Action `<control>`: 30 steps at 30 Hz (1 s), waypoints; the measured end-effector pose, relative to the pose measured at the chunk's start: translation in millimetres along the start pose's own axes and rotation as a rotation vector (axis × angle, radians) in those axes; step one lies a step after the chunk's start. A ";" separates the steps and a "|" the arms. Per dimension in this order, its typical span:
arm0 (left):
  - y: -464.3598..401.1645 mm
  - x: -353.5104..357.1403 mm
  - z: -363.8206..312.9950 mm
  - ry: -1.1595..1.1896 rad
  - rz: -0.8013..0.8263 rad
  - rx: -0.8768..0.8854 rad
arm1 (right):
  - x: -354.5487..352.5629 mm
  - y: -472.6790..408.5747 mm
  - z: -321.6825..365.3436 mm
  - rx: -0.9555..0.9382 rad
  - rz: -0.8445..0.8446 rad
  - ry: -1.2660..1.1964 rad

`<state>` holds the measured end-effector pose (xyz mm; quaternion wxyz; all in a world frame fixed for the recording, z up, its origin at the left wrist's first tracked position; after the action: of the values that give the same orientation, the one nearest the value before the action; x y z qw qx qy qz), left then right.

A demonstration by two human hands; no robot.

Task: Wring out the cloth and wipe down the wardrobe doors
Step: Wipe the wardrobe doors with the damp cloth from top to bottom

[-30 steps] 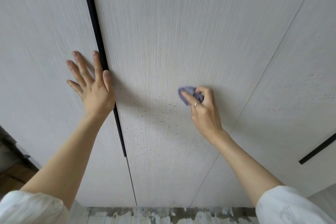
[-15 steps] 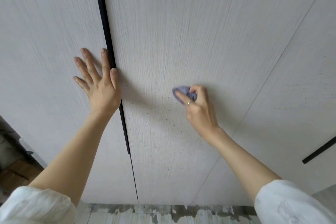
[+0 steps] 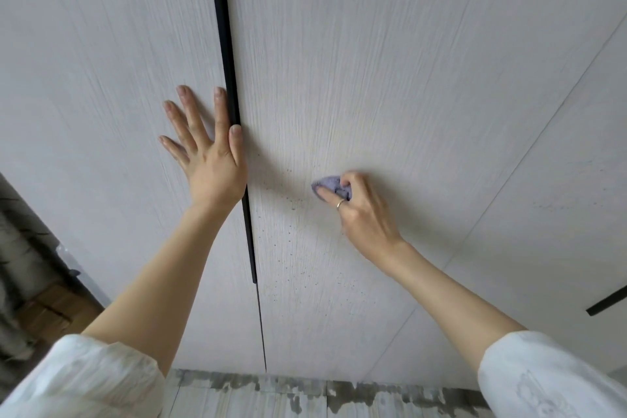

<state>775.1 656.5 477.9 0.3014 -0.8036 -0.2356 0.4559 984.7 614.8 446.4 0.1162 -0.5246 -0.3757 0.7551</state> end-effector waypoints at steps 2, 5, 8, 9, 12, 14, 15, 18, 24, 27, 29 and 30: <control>0.3 0.3 0.9 0.004 0.004 0.000 | -17.7 -25.9 3.0 0.115 -0.070 0.024; 0.9 1.1 2.3 0.013 0.010 0.015 | -13.6 -36.0 8.2 0.207 -0.100 -0.053; 0.5 1.2 3.9 0.005 0.019 0.030 | 18.2 -11.8 10.3 0.138 -0.083 -0.091; 0.9 0.7 5.8 0.002 0.024 0.031 | 31.5 0.3 12.9 0.054 -0.053 -0.012; 2.5 1.3 6.8 -0.007 0.045 0.047 | 52.5 19.4 15.2 -0.154 0.138 0.074; 3.0 0.6 7.8 -0.008 0.045 0.054 | 36.9 5.1 24.7 -0.101 0.162 -0.082; 3.2 0.6 8.1 -0.008 0.040 0.055 | 26.2 -7.5 30.0 -0.109 0.076 -0.025; 3.1 1.8 11.0 -0.011 0.043 0.057 | 8.8 -46.4 34.7 -0.037 -0.098 -0.037; 3.0 3.7 16.2 -0.024 0.048 0.080 | 37.6 -24.0 45.5 -0.055 -0.043 -0.024; 3.6 2.3 16.3 -0.028 0.055 0.089 | 65.5 3.5 46.8 -0.238 0.078 0.155; 4.5 2.2 16.6 -0.031 0.062 0.092 | 70.7 1.2 45.3 -0.239 0.139 0.095; 4.6 2.8 17.3 -0.030 0.064 0.091 | 60.0 -8.5 48.9 -0.191 0.112 0.088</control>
<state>761.8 659.7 466.1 0.3195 -0.7892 -0.1931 0.4876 914.5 633.1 418.2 0.0397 -0.5861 -0.4104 0.6975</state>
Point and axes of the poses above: each hand's wrist, its own y-axis away from the middle knuckle, its own x-axis out of the palm, z = x × y, the point moved 4 cm from there along -y, towards the middle knuckle, and after that the axes turned 11 degrees about x, right-handed, at the moved point
